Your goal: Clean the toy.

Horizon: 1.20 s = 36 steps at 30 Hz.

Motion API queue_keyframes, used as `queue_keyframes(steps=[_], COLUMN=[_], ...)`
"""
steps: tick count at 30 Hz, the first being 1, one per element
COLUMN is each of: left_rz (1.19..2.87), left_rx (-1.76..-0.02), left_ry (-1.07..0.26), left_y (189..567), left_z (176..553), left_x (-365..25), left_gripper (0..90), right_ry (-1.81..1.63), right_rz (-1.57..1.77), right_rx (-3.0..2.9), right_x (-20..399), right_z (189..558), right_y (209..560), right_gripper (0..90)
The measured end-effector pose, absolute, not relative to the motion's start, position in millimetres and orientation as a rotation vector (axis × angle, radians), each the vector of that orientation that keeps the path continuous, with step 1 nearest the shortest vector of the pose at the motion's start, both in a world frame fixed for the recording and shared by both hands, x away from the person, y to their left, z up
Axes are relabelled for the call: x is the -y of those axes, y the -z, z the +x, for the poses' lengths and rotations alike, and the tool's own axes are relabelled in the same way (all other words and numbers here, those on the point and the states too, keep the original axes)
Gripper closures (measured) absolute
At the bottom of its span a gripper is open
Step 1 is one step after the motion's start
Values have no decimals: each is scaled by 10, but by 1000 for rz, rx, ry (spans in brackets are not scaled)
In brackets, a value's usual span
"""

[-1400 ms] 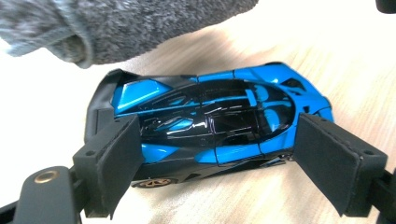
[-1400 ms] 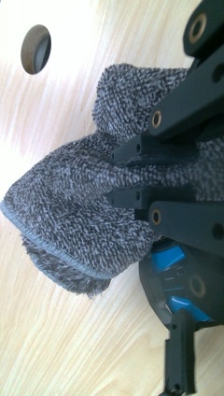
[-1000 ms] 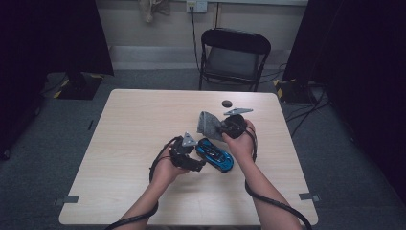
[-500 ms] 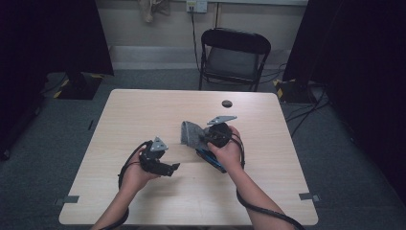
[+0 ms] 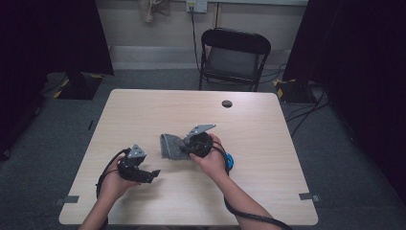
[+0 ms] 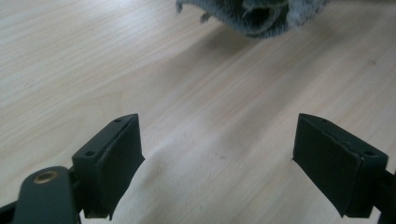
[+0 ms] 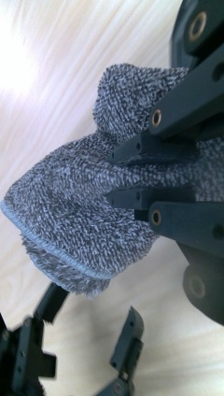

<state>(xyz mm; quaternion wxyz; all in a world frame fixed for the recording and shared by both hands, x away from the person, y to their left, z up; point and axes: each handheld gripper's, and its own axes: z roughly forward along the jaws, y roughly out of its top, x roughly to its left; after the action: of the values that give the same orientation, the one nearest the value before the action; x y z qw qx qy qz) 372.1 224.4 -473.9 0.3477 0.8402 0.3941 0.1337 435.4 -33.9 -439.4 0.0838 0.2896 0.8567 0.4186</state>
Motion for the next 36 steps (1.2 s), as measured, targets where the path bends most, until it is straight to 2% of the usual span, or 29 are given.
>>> queue_keyframes(steps=[12,31,34,36], left_rz=[2140,2155,2153,2157], left_rx=[-1019,-975,-969,-958], left_ry=[-360,-352,-340,-336], left_y=[4726,4604,4592,4586], left_z=[3641,3596,3582,3573], left_x=[-2447,-2530,-2522,-2510], left_gripper=[150,151,151,151], right_ry=[-1244,-1212,-1219,-1215], right_rz=[753,662,666,672], right_rx=[-2656,-2718,-2720,-2712], right_x=[65,-72,-94,-101], right_z=[4205,4162,4164,4168], right_y=[4524,4691,4706,4710], right_gripper=[793,781,768,720])
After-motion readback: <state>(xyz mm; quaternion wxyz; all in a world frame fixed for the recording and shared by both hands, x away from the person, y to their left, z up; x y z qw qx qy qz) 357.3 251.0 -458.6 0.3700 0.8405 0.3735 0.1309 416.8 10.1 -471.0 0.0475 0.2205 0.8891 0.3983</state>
